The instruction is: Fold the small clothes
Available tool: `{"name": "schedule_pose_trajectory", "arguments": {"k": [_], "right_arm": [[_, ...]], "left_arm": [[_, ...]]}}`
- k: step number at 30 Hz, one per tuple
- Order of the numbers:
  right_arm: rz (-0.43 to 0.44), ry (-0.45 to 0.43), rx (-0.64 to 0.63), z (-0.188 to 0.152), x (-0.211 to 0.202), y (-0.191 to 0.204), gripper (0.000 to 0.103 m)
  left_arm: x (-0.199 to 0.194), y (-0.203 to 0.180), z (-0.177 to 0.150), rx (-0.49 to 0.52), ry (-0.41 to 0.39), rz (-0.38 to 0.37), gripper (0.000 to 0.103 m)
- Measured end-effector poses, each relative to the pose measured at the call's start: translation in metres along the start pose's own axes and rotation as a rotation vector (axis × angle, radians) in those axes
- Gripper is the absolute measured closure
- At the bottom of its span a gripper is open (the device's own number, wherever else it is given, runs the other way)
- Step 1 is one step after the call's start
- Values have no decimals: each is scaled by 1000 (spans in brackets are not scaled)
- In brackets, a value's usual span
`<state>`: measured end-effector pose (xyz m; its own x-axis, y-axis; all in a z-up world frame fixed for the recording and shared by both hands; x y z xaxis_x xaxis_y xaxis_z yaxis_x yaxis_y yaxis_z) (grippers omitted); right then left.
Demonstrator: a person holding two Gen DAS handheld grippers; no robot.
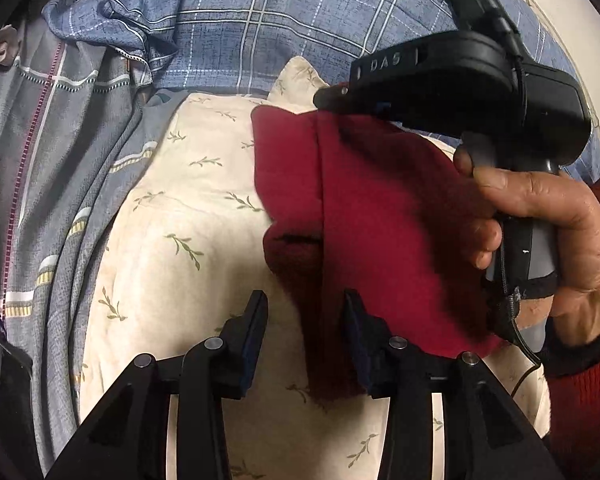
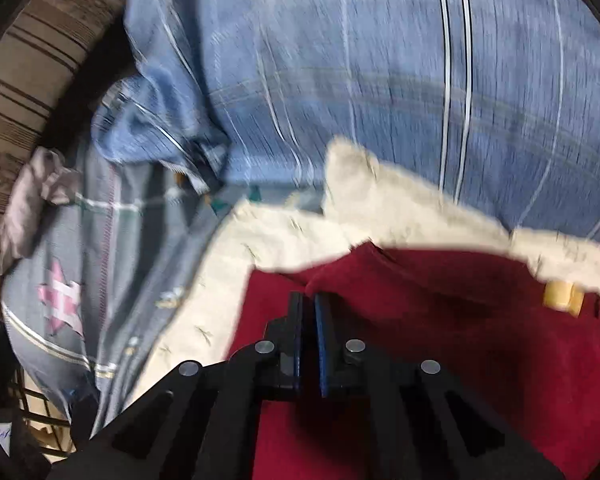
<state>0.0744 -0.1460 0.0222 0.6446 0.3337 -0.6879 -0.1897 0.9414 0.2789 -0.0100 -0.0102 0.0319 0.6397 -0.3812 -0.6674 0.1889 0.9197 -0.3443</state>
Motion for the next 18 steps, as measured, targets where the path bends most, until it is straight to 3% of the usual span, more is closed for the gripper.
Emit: {"name": "schedule_pose_trajectory", "arguments": {"k": [2,4,8,12,14,18], "right_arm": [[11,-12,13,3,2,0,98],[7,4,16,4,19,2,103],[0,62,23,-8,49,8,102],[72,10,63,-5,10,6,91],[65,-28,33,-4,-14,2,67],[10,-58,-4,-5,-40,-13,63]], "left_arm": [[1,0,2,10,-7,11,63],[2,-1,1,19,-11,20,63],[2,-1,1,15,-11,21,62],[1,0,2,18,-16,23,61],[-1,0,2,16,-20,21,61],[-9,1,4,-6,-50,14,58]]}}
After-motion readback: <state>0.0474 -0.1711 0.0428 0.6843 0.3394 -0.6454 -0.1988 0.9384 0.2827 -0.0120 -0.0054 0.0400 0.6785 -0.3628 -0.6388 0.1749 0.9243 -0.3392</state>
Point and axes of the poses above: each gripper's, at about its wrist camera, not at the fingertips, and x roughly the way its jaws point, y to its left, z to its top, the point moved 4 cm from there along x, roughly the way its jaws point, and after that the axes turned 12 degrees about -y, right-handed, at the moved point
